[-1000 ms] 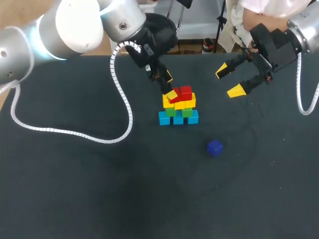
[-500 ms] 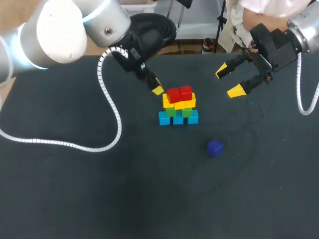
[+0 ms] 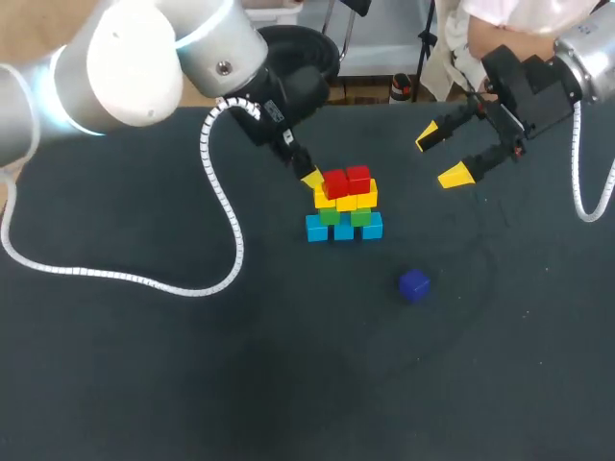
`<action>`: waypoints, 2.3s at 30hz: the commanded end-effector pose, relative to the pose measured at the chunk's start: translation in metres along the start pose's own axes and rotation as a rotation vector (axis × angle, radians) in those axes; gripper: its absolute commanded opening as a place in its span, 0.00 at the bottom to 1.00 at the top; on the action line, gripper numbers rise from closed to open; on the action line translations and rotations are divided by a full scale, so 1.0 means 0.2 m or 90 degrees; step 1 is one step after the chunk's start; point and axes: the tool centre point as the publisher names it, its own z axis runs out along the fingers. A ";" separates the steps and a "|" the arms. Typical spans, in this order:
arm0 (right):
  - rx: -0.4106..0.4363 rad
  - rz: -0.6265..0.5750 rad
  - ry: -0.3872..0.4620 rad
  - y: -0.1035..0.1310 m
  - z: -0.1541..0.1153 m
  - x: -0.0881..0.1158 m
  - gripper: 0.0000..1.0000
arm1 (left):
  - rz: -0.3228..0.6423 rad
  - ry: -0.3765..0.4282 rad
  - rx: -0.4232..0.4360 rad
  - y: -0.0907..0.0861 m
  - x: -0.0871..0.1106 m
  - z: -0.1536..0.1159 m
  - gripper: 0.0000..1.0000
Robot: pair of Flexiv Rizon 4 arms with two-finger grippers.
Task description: Place the blue cubes, place green cubes on the blue cubes, place the yellow cubes on the green cubes, then place the red cubes on the yellow cubes, and place purple cube on the red cubes.
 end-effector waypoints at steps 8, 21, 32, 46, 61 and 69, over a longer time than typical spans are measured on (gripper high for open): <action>0.002 0.000 0.001 0.01 0.00 0.00 1.00 | 0.000 0.008 0.009 0.03 -0.03 0.01 0.00; 0.002 0.000 0.001 0.01 0.00 0.00 1.00 | 0.001 0.003 0.011 0.03 -0.03 0.01 0.00; 0.002 0.000 0.001 0.01 0.00 0.00 1.00 | -0.024 -0.031 0.004 0.05 0.03 -0.05 0.00; 0.002 0.000 0.001 0.01 0.00 0.00 1.00 | 0.050 -0.219 0.079 0.08 0.14 -0.17 1.00; 0.002 0.000 0.001 0.01 0.00 0.00 1.00 | 0.070 -0.181 0.073 0.01 0.15 -0.18 1.00; 0.002 0.000 0.001 0.01 0.00 0.00 1.00 | 0.044 -0.168 0.015 0.02 0.20 -0.21 1.00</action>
